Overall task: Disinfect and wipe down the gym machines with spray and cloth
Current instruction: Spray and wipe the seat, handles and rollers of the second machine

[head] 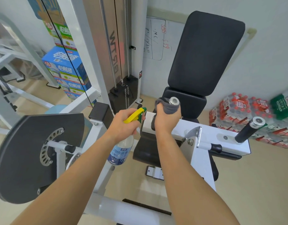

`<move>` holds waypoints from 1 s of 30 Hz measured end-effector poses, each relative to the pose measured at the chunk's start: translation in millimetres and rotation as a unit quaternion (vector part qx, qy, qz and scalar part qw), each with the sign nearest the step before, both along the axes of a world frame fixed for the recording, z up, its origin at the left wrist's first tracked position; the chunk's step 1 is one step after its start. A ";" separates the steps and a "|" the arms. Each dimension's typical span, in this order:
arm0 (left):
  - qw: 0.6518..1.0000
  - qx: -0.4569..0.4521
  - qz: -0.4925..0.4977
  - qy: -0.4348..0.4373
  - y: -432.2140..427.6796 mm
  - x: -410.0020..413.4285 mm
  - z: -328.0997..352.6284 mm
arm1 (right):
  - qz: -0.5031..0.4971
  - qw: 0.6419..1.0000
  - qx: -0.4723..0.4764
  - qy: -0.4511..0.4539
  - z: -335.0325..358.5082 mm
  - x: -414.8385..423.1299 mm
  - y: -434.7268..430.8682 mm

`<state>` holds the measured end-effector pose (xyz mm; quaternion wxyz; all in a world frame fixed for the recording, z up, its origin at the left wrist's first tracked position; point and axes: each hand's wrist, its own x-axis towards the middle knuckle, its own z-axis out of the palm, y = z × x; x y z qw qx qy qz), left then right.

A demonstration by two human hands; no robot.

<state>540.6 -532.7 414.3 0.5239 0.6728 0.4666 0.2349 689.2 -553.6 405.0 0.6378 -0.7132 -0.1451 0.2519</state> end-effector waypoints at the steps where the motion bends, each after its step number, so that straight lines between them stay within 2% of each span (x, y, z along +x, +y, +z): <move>1: 1.000 -0.005 0.006 -0.011 0.7 1.7 0.2 | 0.008 1.000 -0.009 0.001 -5.9 -1.0 0.3; 9: 1.000 0.003 0.021 -0.018 0.4 14.3 5.2 | 0.054 0.995 -0.080 0.009 -26.2 -10.5 -1.2; 13: 1.000 0.002 0.019 -0.006 -3.9 15.0 7.8 | 0.072 0.985 -0.089 0.126 -9.4 3.5 -0.1; 16: 1.000 -0.005 0.017 -0.014 -9.5 15.8 10.6 | 0.082 0.982 -0.057 0.158 6.7 13.7 -4.1; 21: 1.000 -0.006 0.008 -0.018 -14.9 14.6 9.6 | 0.038 0.990 0.029 0.136 24.1 16.2 -2.1; 23: 1.000 -0.004 0.016 -0.019 -14.8 13.7 7.4 | 0.009 0.994 0.047 0.096 23.6 9.6 -0.2; 26: 0.999 -0.001 0.027 -0.033 -13.3 11.6 3.2 | -0.003 0.999 0.045 0.027 13.5 0.4 0.6; 30: 0.998 0.008 0.042 -0.041 -9.1 11.6 3.1 | 0.008 1.000 -0.004 0.004 -10.2 -11.1 -1.7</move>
